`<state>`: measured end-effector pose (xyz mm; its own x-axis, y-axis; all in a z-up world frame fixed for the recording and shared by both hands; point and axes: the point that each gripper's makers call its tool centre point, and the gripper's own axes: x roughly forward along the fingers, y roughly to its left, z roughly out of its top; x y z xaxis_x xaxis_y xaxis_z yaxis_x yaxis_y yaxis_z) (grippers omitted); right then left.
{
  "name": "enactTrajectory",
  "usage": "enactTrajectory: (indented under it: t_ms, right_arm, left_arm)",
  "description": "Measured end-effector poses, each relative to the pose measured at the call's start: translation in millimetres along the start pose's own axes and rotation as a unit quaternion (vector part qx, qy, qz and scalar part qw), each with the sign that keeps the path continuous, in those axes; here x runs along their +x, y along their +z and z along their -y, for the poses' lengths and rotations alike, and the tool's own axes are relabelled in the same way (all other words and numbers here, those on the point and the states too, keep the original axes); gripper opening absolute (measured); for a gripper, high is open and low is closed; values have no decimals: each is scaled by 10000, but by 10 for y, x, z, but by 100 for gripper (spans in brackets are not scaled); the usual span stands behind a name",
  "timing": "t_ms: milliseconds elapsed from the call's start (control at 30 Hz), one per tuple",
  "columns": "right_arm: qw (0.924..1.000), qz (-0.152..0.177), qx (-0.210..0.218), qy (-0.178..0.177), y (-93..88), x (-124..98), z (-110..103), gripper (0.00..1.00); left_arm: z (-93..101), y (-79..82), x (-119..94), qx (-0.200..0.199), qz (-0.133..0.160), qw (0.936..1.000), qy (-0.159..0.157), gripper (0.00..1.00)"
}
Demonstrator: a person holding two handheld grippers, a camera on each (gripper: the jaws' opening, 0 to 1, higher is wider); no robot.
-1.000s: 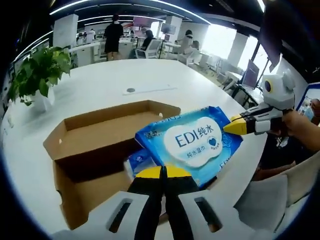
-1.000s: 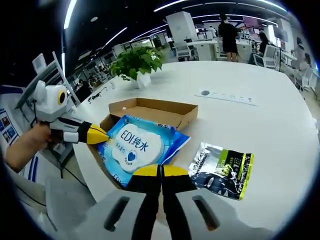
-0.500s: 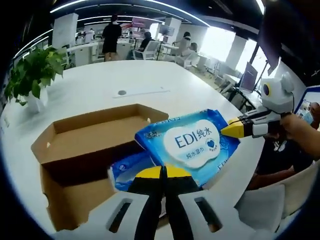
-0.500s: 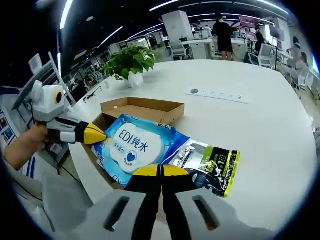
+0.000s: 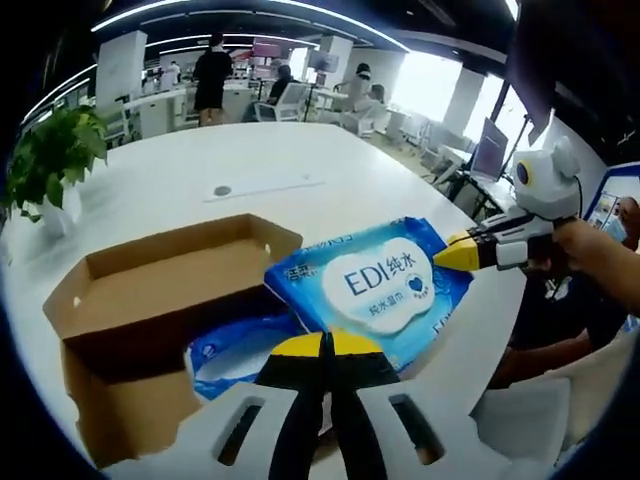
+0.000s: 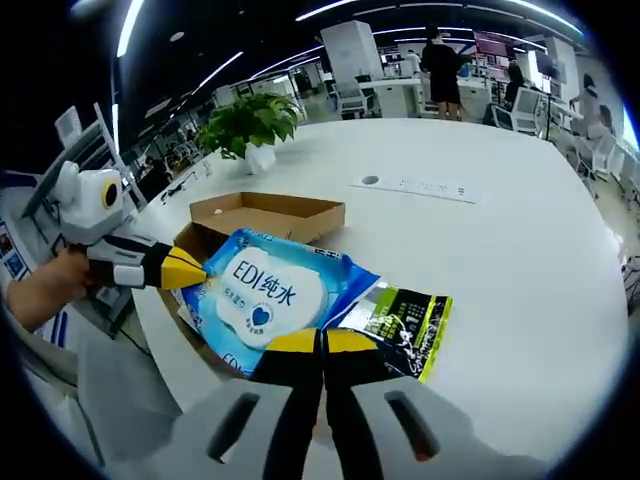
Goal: Operate the shoe box by opening the lid, removing the specified soft item, and placing it in the target area until the item is outside and the box remains undamaged.
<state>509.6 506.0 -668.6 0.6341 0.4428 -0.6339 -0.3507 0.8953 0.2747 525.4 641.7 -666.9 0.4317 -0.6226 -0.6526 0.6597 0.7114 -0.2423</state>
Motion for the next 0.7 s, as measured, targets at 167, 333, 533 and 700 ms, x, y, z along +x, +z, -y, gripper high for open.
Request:
enactTrajectory:
  t_ms: [167, 333, 533, 700]
  right_arm:
    - [10000, -18, 22, -86, -29, -51, 138, 0]
    - [9999, -34, 17, -168, -56, -104, 252, 0]
    - [9996, -47, 72, -255, -90, -133, 399, 0]
    - [9995, -63, 106, -301, -106, -98, 532, 0]
  left_arm:
    - [109, 23, 81, 50, 22, 10000, -57, 0]
    - [207, 46, 178, 105, 9, 9999, -132, 0]
    - [286, 98, 320, 145, -10, 9997, -213, 0]
    - [293, 141, 451, 114, -62, 9995, -277, 0]
